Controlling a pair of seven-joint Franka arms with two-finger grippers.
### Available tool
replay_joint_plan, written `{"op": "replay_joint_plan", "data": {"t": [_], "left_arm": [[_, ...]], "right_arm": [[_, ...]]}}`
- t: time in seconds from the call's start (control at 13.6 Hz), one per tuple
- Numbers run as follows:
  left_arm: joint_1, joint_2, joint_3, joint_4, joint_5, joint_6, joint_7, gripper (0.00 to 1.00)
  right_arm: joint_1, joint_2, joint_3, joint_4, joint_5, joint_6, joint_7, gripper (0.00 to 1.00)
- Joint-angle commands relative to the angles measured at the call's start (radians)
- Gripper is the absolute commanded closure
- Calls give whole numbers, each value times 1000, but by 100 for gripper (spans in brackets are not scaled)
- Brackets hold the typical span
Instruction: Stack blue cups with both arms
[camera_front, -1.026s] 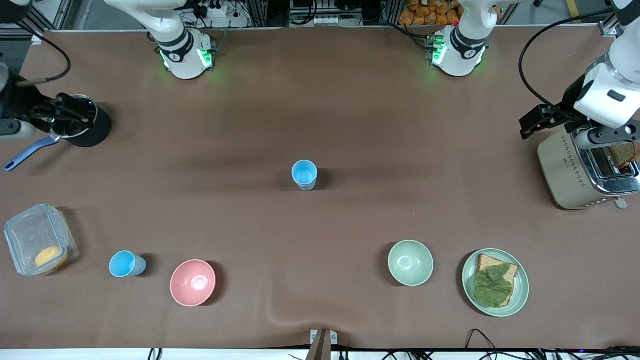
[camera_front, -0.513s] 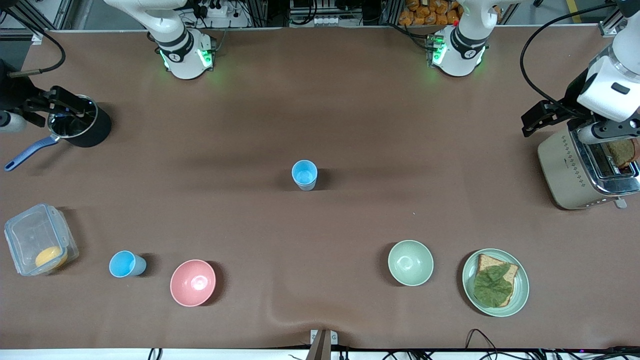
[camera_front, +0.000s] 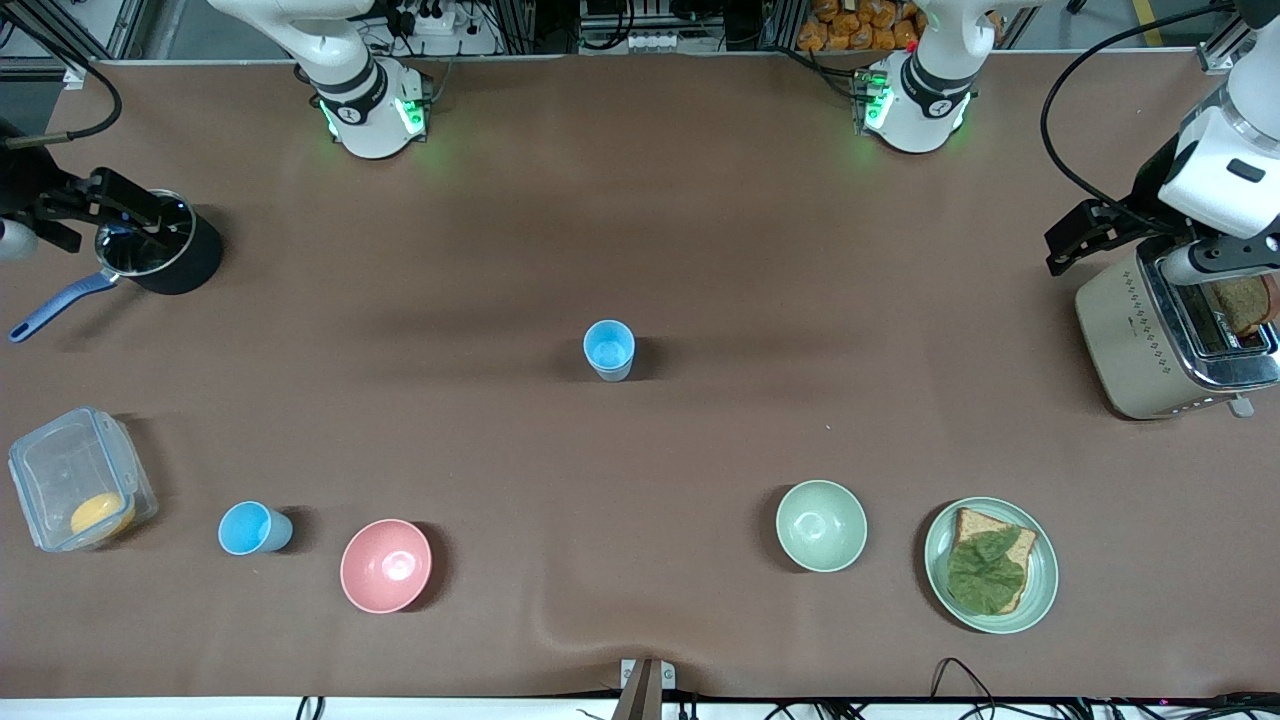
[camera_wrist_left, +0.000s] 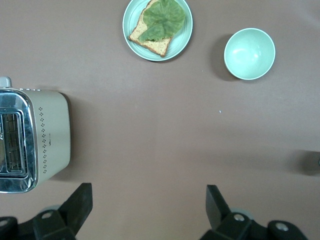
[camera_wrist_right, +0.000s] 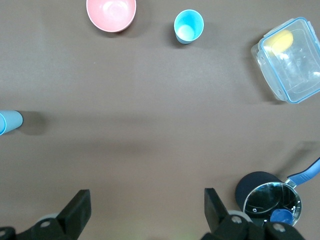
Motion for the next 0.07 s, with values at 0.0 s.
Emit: {"op": "replay_joint_plan", "data": {"t": [0.0], "left_arm": [[0,-1,3,7,-11,3,16,0]], "right_arm": [[-15,0,15,6,-16,-12,11,0]]}}
